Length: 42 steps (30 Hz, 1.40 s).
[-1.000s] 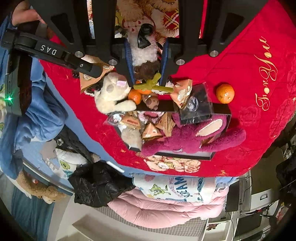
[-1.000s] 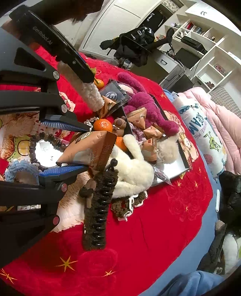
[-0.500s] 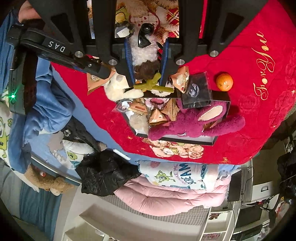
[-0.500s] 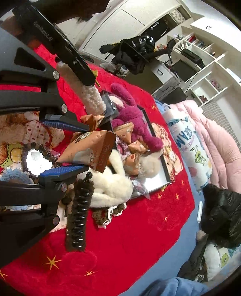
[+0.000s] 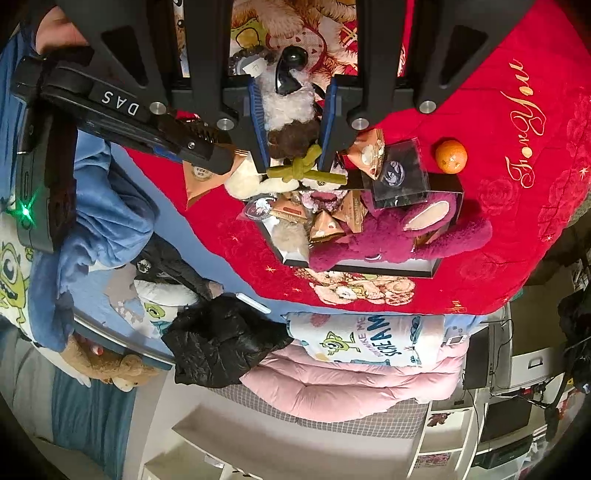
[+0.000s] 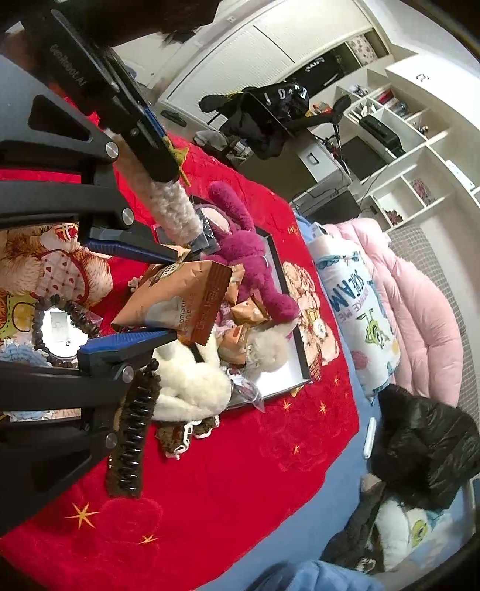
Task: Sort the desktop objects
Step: 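Carry the hair clip and snack bag toward the black box with both tools, then lower the hair clip and snack bag into the box, open both tools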
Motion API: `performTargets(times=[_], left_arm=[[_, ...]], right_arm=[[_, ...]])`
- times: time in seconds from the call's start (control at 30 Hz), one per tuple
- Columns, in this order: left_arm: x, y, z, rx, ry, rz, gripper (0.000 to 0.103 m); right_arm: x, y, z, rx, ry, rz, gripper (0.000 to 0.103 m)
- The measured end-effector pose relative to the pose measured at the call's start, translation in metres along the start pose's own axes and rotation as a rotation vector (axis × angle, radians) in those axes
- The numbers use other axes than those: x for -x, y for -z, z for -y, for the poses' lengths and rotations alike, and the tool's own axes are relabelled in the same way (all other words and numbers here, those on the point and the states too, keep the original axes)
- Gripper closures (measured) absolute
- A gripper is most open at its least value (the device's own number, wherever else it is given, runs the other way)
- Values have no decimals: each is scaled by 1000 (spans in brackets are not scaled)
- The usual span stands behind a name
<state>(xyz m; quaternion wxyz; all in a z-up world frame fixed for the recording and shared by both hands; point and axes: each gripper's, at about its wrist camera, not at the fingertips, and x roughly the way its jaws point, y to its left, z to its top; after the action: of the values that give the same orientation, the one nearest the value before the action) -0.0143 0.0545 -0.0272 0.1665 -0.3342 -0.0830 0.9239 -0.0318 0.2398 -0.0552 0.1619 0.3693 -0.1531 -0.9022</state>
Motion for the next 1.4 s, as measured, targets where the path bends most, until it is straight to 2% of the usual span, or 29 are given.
performTargets(times=[0.17,0.37,0.47,0.57,0.67,0.93,1.03,1.2,1.4], left_arm=[[-2,-4,1,16,-11,-30,76],[-7,-15,6,-25,-40,-40,76],[-6,-27,4,-50,-53,-36,76],[-14,-47,-7,-12,-48,-60,76],[-24,-67,-12,-39,-72,-51,76],[-69,-91,-27,-47,-47,-39,76],[-88,-91,-33,-51,-51,-13,76],[-126,-88,-53,-55,-56,-50,76],[-147,-83,-60,-46,-23,-37,76]], right_arm=[[-5,0,0,5,5,-15,69],[-8,-8,-8,35,18,-15,69],[-10,-15,-12,27,4,-30,69],[-13,-23,-16,34,-1,-28,69],[-22,-33,-15,18,-14,-39,69],[-61,-61,-12,23,-28,-34,69],[-85,-70,-10,29,-22,-38,69],[-127,-80,4,14,-7,-63,69],[-157,-84,17,43,20,-88,69]])
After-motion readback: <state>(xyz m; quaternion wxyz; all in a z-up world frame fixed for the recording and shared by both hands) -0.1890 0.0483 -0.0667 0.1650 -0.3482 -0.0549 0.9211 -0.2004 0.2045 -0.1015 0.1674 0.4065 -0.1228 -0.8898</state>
